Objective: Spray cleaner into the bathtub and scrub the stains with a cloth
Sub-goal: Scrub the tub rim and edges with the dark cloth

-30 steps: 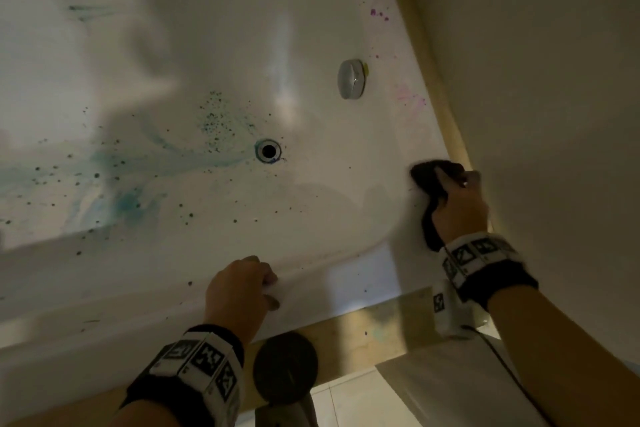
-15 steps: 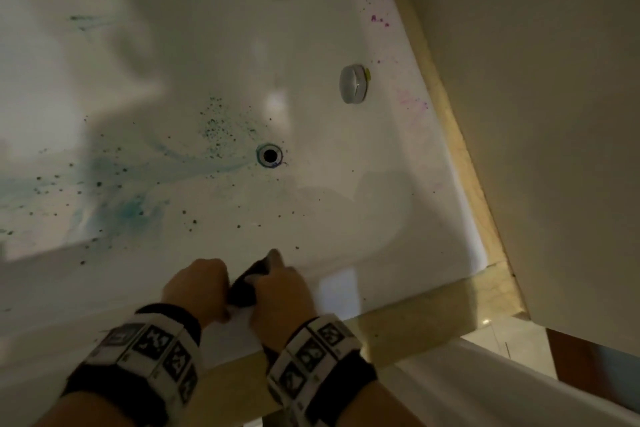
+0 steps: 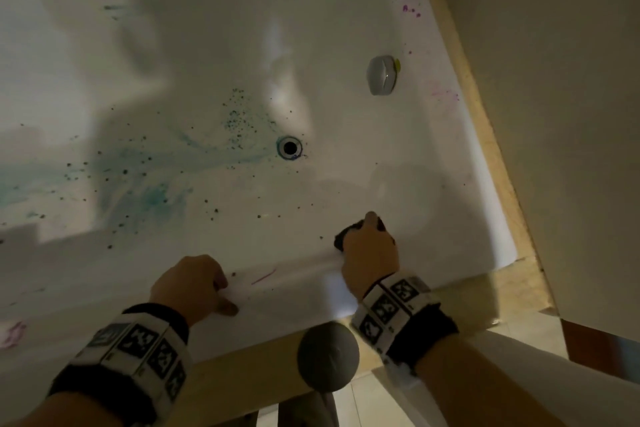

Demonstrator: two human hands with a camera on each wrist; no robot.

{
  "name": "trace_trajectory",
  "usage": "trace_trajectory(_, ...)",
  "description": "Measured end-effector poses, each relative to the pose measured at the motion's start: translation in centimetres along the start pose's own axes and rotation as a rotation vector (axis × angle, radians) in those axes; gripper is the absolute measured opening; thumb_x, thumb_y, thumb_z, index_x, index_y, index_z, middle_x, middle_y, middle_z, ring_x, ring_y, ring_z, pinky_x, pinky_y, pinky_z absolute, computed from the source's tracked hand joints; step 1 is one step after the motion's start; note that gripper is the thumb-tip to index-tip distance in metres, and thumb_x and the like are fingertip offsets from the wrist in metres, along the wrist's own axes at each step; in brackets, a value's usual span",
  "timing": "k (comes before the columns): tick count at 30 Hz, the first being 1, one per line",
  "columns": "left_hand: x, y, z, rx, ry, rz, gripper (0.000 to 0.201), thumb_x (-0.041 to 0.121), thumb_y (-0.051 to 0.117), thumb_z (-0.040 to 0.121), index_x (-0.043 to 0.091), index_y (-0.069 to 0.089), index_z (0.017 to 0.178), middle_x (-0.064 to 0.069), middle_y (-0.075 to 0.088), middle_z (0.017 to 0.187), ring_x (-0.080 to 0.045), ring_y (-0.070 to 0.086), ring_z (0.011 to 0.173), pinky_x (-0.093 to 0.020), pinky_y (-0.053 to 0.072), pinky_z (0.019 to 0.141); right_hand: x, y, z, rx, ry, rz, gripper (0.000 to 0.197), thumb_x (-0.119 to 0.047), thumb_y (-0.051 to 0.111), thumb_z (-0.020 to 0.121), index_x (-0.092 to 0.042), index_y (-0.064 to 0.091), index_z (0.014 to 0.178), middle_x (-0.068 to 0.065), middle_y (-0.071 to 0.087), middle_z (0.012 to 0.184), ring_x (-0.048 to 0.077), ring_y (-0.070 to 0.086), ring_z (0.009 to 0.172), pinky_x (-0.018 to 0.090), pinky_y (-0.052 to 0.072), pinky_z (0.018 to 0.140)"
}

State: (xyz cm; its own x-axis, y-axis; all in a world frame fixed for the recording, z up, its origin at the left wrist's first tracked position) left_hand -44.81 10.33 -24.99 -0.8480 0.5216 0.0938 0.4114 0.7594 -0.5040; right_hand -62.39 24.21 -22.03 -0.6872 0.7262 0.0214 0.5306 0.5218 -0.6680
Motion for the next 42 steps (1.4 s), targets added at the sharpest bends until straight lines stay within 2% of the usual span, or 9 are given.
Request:
trace_trajectory(7,-4.2,-0.4,-0.5,-0.059,-0.082,0.009,0.054,0.028,0.083,0.067,0.019,0.060,0.115,0.000,0.058,0.116,-0.016,0.057,0.106,-0.026,0.047,0.093,-11.2,1.6,-1.2,-0.239,-0.222,0.161,0.049,-0.013,0.050,0.092,0.002,0.037,0.137,0.029,0.007,0.150,0.041,0.029,0.132,0.044,0.031,0.109)
trace_trajectory(14,-9.5,-1.4,0.1,0.022,-0.197,-0.035,0.037,-0.004,0.065,0.077,0.015,0.063,0.108,-0.006,0.060,0.117,-0.021,0.058,0.105,-0.030,0.049,0.088,-18.3,2.7,0.3,-0.233,-0.244,0.724,0.033,-0.029,0.060,0.088,-0.004,0.062,0.109,0.026,0.056,0.119,0.036,0.055,0.109,0.039,0.046,0.096)
trace_trajectory(18,-10.4,-3.8,0.5,0.196,-0.172,-0.075,0.035,-0.002,0.053,0.083,0.020,0.066,0.108,-0.006,0.061,0.116,-0.022,0.059,0.103,-0.033,0.049,0.091,-14.0,-0.9,2.7,0.050,-0.168,1.046,0.023,-0.033,0.065,0.083,-0.013,0.071,0.094,0.006,0.066,0.082,0.020,0.062,0.077,0.032,0.053,0.084)
trace_trajectory(21,-8.2,-6.5,0.8,0.296,-0.106,-0.062,0.031,0.009,0.055,0.089,0.022,0.061,0.117,-0.001,0.058,0.119,-0.019,0.056,0.106,-0.030,0.046,0.093,-9.0,-4.9,4.7,0.281,-0.169,1.024,0.017,-0.023,0.065,0.084,-0.017,0.073,0.097,0.012,0.065,0.104,0.022,0.061,0.092,0.023,0.051,0.085)
trace_trajectory(24,-3.3,-10.2,1.5,0.399,0.023,-0.036,0.032,0.015,0.048,0.094,0.026,0.056,0.123,0.003,0.054,0.124,-0.015,0.053,0.111,-0.026,0.044,0.094,-4.0,-8.2,6.7,0.302,-0.084,0.712,0.037,-0.004,0.053,0.084,-0.016,0.060,0.118,0.011,0.048,0.126,0.026,0.051,0.107,0.022,0.043,0.085)
trace_trajectory(28,5.1,-14.4,3.3,0.500,0.206,-0.089,0.036,0.013,0.046,0.094,0.027,0.051,0.127,0.005,0.053,0.127,-0.015,0.052,0.114,-0.027,0.043,0.098,1.7,-11.6,7.9,0.488,-0.172,0.646,0.042,0.007,0.046,0.083,-0.008,0.056,0.122,-0.001,0.050,0.116,0.019,0.050,0.108,0.019,0.032,0.099)
trace_trajectory(30,9.3,-15.0,4.4,0.485,0.280,-0.091,0.039,0.014,0.049,0.093,0.027,0.048,0.130,0.005,0.053,0.128,-0.015,0.051,0.116,-0.027,0.041,0.099,5.1,-13.3,9.6,0.604,-0.270,0.632,0.045,0.010,0.047,0.081,-0.004,0.058,0.121,-0.004,0.058,0.109,0.019,0.053,0.107,0.032,0.032,0.106)
trace_trajectory(33,14.8,-14.4,6.0,0.426,0.332,-0.135,0.048,0.015,0.050,0.092,0.027,0.040,0.138,0.004,0.047,0.136,-0.015,0.048,0.120,-0.027,0.039,0.102,10.3,-17.8,11.5,0.536,-0.139,0.426,0.059,0.005,0.049,0.082,-0.018,0.043,0.137,0.015,0.041,0.134,0.032,0.047,0.115,0.032,0.040,0.091)
trace_trajectory(42,23.8,-18.8,11.1,0.493,0.409,-0.062,0.072,0.007,0.041,0.094,0.029,0.002,0.150,0.006,0.012,0.157,-0.014,0.024,0.140,-0.028,0.028,0.111,17.9,-23.9,18.9,0.602,-0.057,0.389,0.061,0.003,0.048,0.085,-0.019,0.037,0.141,0.015,0.029,0.143,0.034,0.039,0.123,0.037,0.036,0.098)
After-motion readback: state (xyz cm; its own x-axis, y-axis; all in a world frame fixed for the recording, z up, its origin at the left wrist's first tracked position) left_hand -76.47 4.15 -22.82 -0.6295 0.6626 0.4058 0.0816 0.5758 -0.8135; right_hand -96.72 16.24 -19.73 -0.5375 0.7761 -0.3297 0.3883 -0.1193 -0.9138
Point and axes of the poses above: each hand's wrist, its own z-axis towards the middle knuckle, its own y-axis out of the palm, x = y × z, the point moved 1 cm from there along z, towards the middle knuckle
